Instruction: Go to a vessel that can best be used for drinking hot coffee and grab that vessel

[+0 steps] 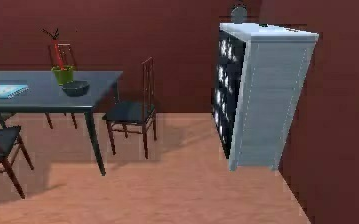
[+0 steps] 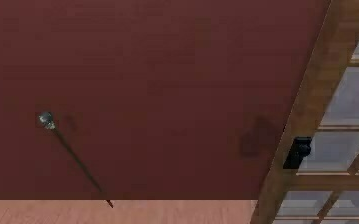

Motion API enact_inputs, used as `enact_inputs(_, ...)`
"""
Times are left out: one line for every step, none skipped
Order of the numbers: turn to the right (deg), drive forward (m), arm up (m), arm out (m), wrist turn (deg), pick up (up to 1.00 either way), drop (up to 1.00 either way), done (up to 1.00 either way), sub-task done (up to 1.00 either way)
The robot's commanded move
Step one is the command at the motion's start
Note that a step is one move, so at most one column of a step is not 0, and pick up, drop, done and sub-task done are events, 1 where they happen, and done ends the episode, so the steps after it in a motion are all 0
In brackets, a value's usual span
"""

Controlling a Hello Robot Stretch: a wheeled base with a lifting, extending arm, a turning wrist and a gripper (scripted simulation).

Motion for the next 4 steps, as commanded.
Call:
enact_inputs(-45.0, 0.0, 0.0, 0.0, 0.0, 0.0, 0.0, 0.0, 0.0)
enact_inputs(-36.0, 0.0, 0.0, 0.0, 0.0, 0.0, 0.0, 0.0, 0.0)
enact_inputs(0.0, 1.0, 0.0, 0.0, 0.0, 0.0, 0.0, 0.0, 0.0)
enact_inputs(0.0, 1.0, 0.0, 0.0, 0.0, 0.0, 0.0, 0.0, 0.0)
